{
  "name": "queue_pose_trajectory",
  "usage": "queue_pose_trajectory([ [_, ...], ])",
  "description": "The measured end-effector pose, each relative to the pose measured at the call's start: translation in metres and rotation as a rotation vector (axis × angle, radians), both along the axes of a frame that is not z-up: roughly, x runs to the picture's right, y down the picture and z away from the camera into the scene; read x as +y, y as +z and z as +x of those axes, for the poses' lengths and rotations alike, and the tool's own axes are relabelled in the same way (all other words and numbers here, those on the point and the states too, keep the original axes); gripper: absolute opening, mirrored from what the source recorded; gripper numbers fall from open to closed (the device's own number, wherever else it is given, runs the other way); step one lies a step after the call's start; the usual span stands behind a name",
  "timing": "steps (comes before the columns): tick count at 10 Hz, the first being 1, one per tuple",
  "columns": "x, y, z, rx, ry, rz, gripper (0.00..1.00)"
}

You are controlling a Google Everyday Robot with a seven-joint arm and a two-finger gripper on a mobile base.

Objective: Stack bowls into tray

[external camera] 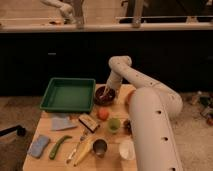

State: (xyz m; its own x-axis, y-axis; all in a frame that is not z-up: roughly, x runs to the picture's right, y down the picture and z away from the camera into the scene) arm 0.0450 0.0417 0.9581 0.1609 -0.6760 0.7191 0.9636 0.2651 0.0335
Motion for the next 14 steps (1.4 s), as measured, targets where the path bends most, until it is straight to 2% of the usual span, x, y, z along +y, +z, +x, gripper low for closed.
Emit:
queue_pose_trajectory([
  [2,0.0,0.0,0.005,-0.007,0.016,0.004,0.25],
  [3,0.0,0.0,0.003,-0.009,0.015,0.007,0.19],
  [6,-0.005,-0.007,0.002,0.002,-0.002,0.037,0.18],
  [12,-0.015,-0.019,0.006,0.022,0.001,0.102,0.18],
  [14,-0.028,-0.033,0.012,0.041,0.004,0.155,0.18],
])
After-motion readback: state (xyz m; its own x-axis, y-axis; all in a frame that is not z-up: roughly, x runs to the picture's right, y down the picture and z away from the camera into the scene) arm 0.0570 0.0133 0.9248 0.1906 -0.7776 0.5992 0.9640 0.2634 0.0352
